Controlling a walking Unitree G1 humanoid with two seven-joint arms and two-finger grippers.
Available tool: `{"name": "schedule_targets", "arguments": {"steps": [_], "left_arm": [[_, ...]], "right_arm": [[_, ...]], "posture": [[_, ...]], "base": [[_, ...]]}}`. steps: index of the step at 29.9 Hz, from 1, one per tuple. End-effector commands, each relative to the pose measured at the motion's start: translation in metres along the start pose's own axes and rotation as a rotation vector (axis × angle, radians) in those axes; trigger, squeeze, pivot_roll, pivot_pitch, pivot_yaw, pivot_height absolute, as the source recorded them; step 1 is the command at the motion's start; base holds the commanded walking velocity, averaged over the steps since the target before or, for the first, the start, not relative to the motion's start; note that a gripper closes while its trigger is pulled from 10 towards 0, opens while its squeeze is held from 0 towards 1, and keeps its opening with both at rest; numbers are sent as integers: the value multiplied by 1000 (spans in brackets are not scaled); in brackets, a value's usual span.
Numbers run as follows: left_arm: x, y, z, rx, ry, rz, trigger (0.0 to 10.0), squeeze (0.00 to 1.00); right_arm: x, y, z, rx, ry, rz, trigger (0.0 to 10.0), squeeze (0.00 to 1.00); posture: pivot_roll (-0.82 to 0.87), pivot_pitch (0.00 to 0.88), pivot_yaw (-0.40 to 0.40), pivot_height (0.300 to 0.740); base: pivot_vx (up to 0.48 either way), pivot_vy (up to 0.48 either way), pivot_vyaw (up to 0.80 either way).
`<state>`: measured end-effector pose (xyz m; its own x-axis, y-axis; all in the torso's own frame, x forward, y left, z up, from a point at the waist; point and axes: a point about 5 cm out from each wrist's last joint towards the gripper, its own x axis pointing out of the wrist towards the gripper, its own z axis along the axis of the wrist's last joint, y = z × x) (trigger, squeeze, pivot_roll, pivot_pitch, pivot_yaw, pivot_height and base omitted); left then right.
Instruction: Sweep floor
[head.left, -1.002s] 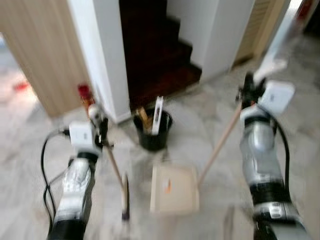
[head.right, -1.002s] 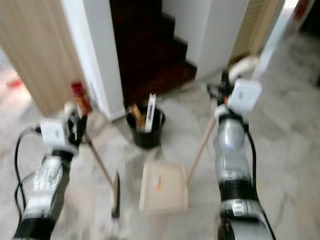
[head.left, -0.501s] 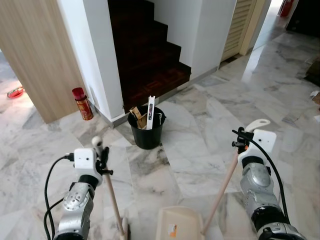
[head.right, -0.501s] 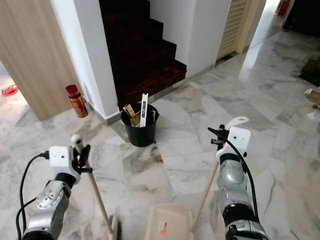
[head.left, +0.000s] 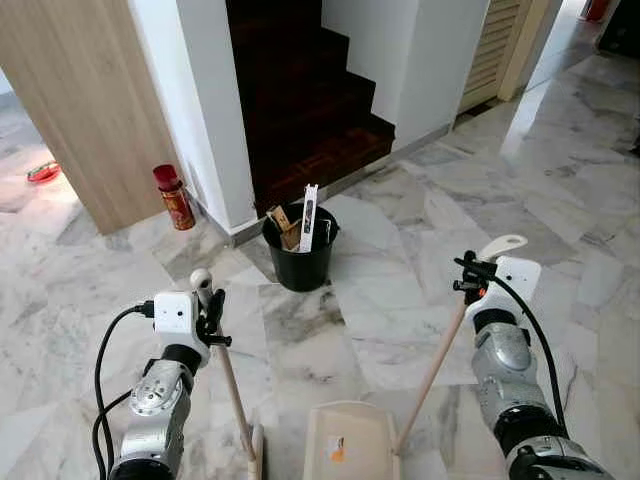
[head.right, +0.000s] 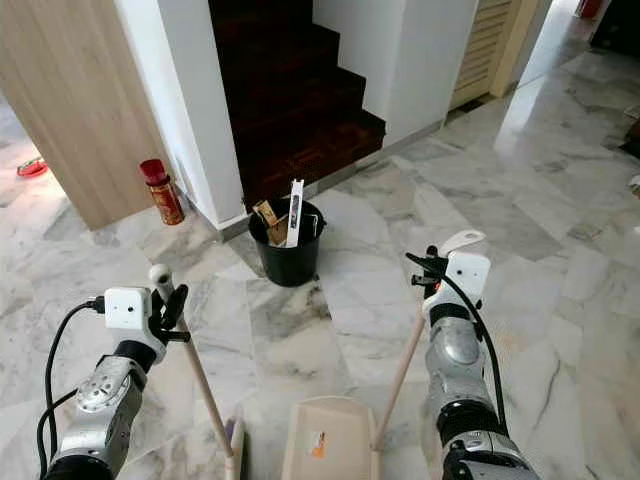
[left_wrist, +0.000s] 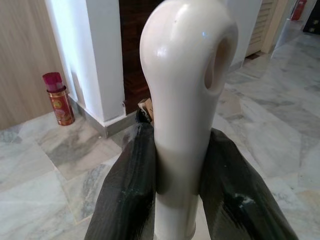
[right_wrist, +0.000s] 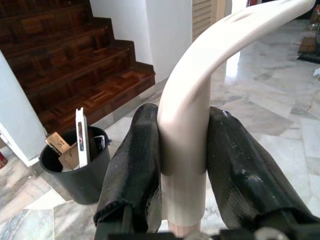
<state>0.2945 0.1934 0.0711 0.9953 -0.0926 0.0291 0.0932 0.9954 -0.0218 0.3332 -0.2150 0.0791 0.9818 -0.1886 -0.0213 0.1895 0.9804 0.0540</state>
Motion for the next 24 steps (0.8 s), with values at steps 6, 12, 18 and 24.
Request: {"name": "schedule_targets", "arguments": {"steps": [6,12,18,24], "left_arm": [[2,0,5,11,-32,-11,10000,0],[3,0,8,11,-46,-22,10000,0],[4,0,11,16,-56,-26,10000,0],[5,-1,13,19,-65,-29,10000,0]], "right_arm": [[2,4,3,37,-20,4,10000,0],[3,7,3,35,-29,7,10000,0],[3,9,2,29,-26,9,10000,0],[2,8,1,24,-25,1,10000,0]], "posture": [[40,20,-13,740],[43,17,-9,740],[44,25,-8,740],[42,31,-6,740]], "base": [[0,0,-400],[0,0,-800],[0,0,-800],[0,0,-800]]}}
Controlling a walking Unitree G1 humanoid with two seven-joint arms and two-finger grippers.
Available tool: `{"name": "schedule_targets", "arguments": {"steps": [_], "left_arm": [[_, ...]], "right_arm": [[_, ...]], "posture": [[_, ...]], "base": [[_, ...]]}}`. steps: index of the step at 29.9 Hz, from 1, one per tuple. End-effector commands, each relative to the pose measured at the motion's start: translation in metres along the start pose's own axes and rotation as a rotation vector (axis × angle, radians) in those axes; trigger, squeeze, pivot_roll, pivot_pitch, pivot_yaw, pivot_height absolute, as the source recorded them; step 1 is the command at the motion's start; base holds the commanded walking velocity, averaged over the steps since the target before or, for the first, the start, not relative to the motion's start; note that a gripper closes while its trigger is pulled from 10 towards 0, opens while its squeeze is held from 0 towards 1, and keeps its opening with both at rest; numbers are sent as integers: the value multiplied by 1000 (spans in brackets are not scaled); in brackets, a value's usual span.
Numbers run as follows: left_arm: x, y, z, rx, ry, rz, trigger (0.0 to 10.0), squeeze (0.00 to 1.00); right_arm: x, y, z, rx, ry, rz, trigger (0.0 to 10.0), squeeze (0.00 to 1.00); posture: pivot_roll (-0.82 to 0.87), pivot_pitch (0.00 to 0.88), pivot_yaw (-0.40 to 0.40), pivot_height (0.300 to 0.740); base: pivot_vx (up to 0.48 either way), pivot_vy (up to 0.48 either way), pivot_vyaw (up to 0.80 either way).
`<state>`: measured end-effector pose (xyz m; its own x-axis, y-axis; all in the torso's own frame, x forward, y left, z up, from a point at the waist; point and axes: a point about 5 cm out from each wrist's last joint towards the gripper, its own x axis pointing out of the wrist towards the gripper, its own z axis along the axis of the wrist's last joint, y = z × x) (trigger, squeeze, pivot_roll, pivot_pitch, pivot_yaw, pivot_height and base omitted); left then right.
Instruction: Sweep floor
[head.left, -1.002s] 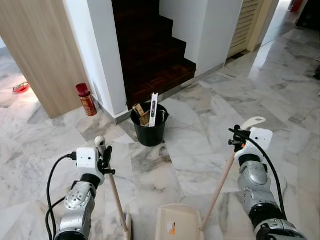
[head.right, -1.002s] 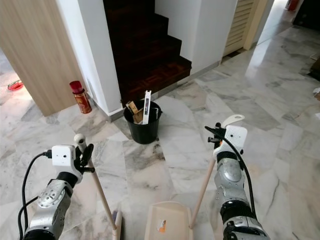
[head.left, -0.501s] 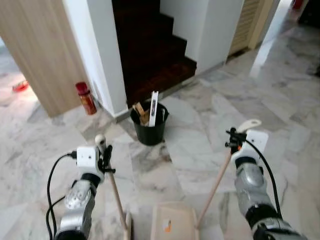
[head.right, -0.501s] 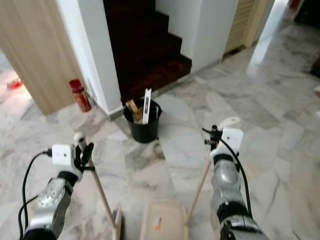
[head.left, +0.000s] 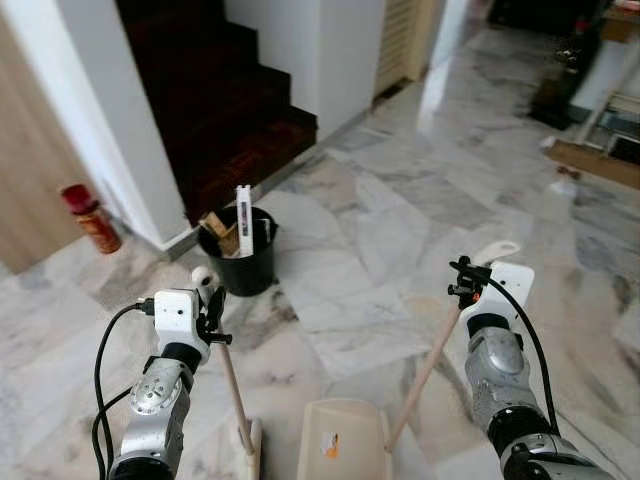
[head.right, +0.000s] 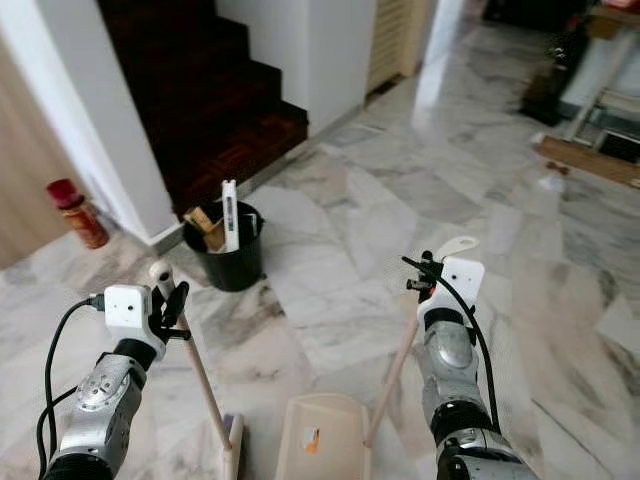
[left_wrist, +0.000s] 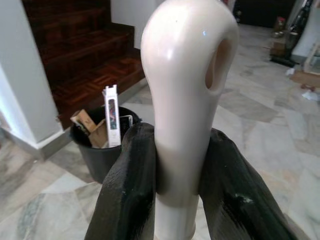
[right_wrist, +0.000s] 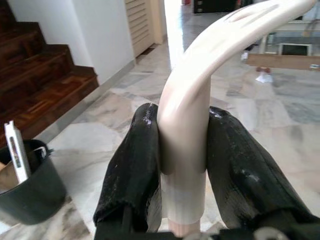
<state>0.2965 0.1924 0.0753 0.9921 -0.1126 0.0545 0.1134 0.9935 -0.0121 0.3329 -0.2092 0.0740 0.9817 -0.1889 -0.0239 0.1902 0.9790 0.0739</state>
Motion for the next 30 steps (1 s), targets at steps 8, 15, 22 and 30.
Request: {"name": "schedule_targets", "arguments": {"steps": [8,15,22,30], "left_arm": [[3,0,10,15,-45,-8,10000,0],[3,1,10,12,-46,-3,10000,0],[4,1,12,15,-51,-4,10000,0],[5,1,13,21,-54,-7,10000,0]], "right_arm": [[4,2,7,-3,-27,-5,10000,0],[5,4,8,0,-29,-2,10000,0],[6,-1,10,-3,-36,-17,10000,0],[7,-3,11,-7,-41,-28,10000,0]], "posture": [[43,39,-8,740],[44,41,-9,740],[45,48,-9,740],[43,50,-7,740]], "base": [[0,0,-800],[0,0,-800],[0,0,-800],[0,0,-800]]}}
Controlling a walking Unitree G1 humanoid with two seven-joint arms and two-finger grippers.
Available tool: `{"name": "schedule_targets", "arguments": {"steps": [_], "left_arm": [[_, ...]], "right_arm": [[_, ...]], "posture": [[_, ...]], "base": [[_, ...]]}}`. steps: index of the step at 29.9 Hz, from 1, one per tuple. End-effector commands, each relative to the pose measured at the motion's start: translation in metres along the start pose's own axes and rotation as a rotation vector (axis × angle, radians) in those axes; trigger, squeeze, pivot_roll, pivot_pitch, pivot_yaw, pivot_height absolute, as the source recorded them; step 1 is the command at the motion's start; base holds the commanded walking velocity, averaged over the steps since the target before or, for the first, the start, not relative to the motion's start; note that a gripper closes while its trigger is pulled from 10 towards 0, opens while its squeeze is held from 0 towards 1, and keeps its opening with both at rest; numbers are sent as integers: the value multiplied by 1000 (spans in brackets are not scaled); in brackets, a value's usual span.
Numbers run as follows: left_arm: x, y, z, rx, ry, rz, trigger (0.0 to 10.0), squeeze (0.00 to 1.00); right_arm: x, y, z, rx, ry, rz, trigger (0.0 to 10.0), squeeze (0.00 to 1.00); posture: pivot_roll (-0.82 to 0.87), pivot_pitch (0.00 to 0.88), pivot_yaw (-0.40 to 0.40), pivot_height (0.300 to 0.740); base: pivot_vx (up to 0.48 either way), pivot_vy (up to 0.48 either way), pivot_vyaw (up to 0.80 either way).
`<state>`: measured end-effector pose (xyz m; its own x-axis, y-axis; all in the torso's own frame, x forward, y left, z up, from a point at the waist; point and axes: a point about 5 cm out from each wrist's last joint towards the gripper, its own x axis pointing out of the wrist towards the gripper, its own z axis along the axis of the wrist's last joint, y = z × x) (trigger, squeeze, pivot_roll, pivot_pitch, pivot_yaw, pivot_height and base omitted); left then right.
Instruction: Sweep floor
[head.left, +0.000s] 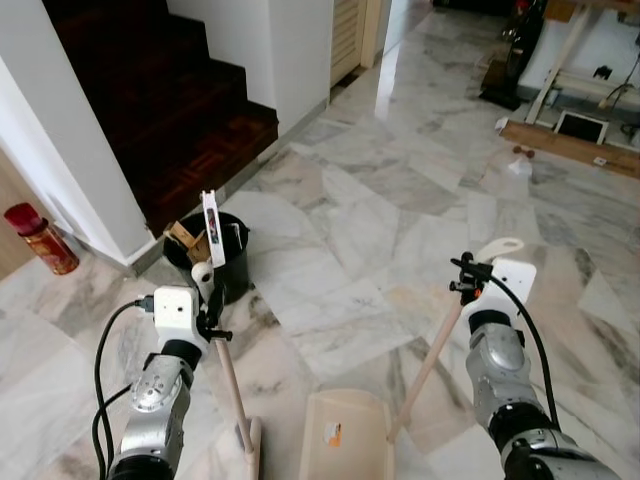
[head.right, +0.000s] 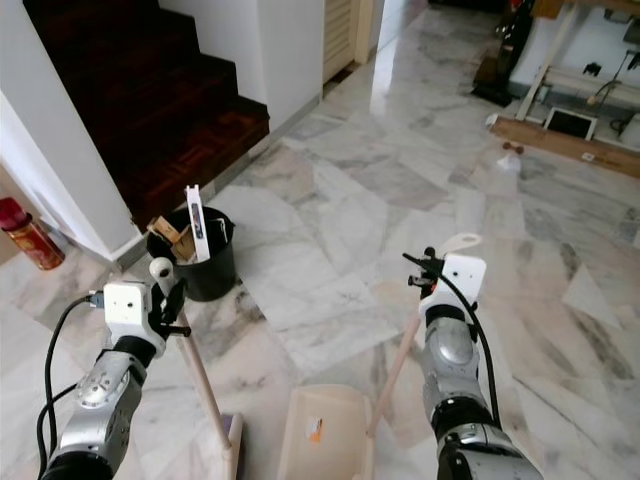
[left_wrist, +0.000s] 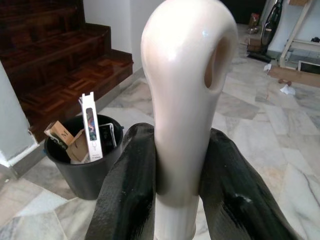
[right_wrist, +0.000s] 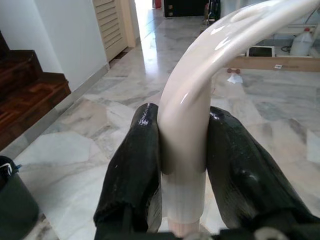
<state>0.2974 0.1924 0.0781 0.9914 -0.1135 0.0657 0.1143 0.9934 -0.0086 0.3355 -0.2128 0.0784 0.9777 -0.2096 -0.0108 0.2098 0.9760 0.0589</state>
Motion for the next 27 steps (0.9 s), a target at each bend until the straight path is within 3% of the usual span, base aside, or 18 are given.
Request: {"name": "schedule_targets", "arguments": {"steps": [1,13,27], "left_arm": [[4,1,10,18,-43,-6,10000,0],[3,1,10,-5,-44,8,10000,0],[3,2,11,-2,-45,10,10000,0]], "right_arm": [[4,0,7,8,-27,-9,10000,0],[4,0,7,9,-31,-12,10000,0],[4,0,9,11,-47,-15,10000,0]], "posture": [[43,50,-7,740],[44,49,-7,740],[44,49,-8,740]], "base": [[0,0,-800],[0,25,-800],[0,461,0]]}}
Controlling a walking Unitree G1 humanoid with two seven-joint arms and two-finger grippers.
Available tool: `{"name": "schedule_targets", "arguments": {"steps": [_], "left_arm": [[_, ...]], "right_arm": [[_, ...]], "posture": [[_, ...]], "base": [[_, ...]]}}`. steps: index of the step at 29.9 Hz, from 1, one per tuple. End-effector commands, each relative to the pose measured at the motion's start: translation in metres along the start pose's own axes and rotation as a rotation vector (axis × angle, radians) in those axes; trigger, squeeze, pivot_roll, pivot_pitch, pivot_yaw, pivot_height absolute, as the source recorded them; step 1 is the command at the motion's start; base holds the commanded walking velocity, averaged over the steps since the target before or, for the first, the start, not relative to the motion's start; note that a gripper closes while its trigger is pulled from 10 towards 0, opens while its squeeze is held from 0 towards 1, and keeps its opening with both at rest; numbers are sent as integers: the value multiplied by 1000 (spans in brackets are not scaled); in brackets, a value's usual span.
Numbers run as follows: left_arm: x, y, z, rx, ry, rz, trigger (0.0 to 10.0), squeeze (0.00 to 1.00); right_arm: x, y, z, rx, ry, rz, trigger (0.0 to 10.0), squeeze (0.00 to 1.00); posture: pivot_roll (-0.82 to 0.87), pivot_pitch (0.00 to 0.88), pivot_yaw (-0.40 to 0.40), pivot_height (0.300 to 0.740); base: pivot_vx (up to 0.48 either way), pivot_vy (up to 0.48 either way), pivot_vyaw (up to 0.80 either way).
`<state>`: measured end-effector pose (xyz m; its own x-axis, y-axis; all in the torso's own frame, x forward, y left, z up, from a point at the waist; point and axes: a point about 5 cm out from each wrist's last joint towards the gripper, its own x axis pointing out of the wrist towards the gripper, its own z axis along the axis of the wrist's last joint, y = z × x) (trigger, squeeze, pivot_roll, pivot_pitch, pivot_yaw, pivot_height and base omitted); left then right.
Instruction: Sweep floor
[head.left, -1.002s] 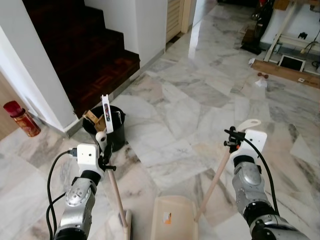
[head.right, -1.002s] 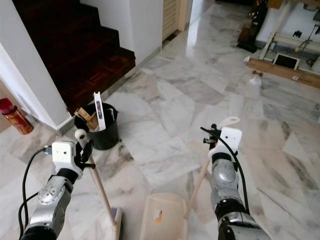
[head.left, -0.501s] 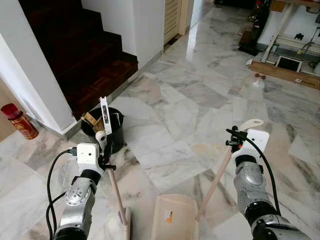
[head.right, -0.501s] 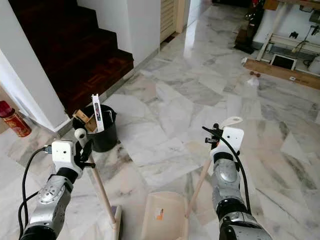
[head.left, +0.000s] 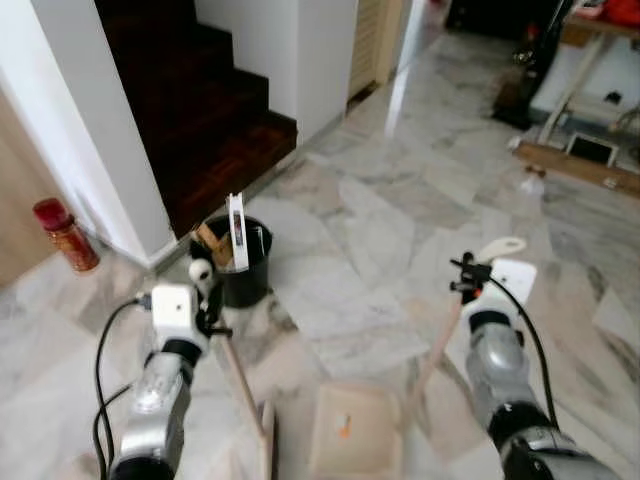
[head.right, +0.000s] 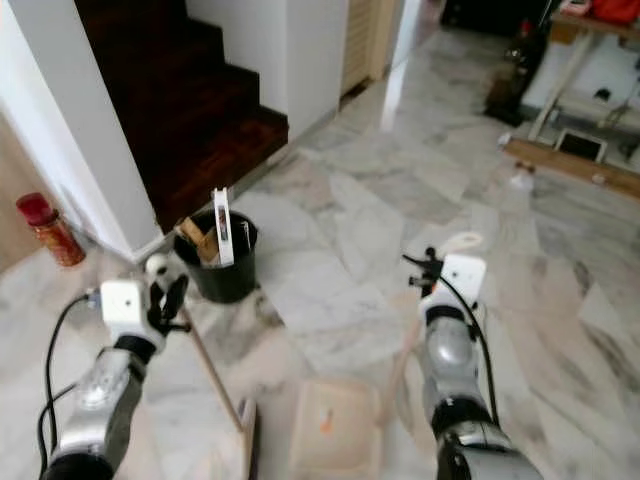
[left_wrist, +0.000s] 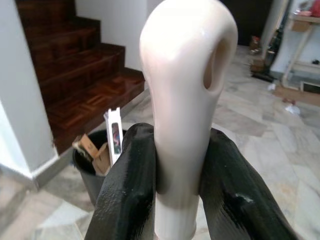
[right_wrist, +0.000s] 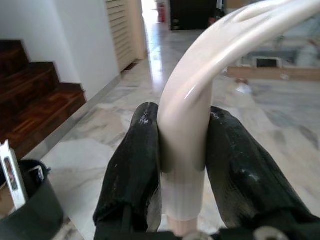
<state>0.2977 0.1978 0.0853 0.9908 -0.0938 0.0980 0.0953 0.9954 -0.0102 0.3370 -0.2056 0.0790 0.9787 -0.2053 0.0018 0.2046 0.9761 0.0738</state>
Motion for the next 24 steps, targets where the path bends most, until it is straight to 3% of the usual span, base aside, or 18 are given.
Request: {"name": "schedule_targets", "arguments": {"steps": [1,24], "left_arm": [[3,-4,3,-2,-14,-9,10000,0],[3,-5,4,15,-17,-16,10000,0]], "right_arm": [[4,-7,9,-5,-33,-19,10000,0],[5,-8,8,-9,-23,-22,10000,0]], "posture": [[44,49,-8,740],[45,53,-8,740]], "base": [[0,371,0],[0,0,-800]]}}
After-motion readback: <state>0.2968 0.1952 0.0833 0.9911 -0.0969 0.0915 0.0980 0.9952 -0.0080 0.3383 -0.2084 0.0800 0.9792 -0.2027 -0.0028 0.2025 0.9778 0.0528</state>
